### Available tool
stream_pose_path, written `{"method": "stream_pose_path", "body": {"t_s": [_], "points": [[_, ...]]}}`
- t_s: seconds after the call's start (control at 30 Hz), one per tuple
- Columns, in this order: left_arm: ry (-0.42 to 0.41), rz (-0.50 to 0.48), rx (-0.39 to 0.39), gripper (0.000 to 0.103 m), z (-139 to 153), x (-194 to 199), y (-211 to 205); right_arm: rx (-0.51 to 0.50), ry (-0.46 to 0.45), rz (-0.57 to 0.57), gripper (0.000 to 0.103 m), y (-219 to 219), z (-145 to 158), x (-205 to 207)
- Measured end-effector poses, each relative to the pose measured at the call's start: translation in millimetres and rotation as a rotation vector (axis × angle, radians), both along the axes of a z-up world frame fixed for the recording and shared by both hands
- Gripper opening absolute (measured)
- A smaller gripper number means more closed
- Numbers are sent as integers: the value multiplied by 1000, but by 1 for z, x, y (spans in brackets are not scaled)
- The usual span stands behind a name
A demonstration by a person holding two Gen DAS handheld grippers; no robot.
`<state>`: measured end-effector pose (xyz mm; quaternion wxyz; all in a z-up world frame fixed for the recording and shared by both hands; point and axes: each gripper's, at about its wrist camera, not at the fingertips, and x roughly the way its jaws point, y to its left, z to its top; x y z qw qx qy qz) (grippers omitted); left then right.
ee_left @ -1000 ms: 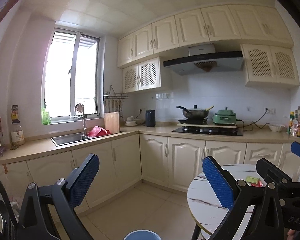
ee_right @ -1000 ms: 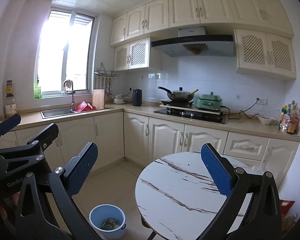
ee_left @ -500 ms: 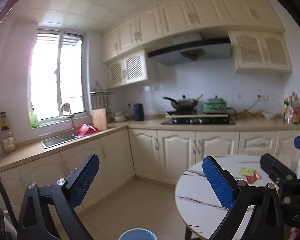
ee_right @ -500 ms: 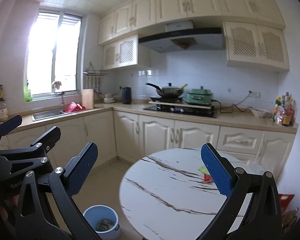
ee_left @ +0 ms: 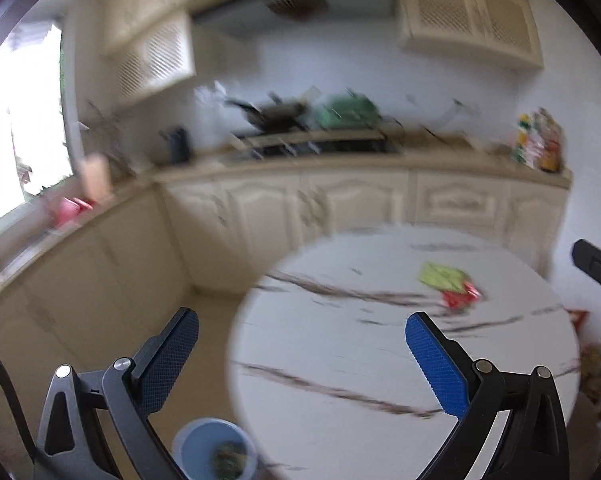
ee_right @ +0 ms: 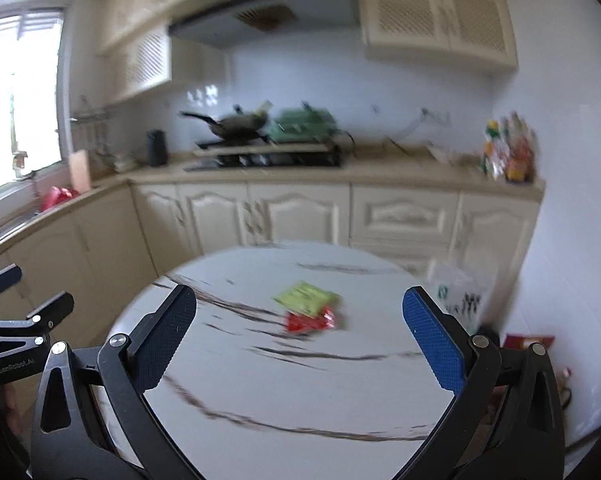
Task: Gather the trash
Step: 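Move both open tools back toward the table, then grasp the yellow-green packet with the left tool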
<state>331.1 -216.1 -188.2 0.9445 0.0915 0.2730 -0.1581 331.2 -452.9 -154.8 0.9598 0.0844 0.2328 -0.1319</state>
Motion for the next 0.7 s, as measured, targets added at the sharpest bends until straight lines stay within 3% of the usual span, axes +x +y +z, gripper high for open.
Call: {"method": "stream_pose_path", "body": {"t_s": [0.2, 0.3, 0.43, 0.63, 0.7], "points": [[153, -70, 10, 102, 4, 93, -68, 62, 144, -61, 103, -57, -50, 38], [182, -125, 40, 102, 2, 126, -102, 81, 204, -90, 103, -79, -72, 52], [320, -226, 27, 102, -9, 172, -148, 131, 250, -110, 103, -102, -95, 64], [348, -260, 60, 102, -15, 237, -193, 167, 313, -110, 103, -127, -117, 81], [393, -275, 84, 102, -18, 263, -207, 178, 323, -99, 103, -133, -123, 86]]}}
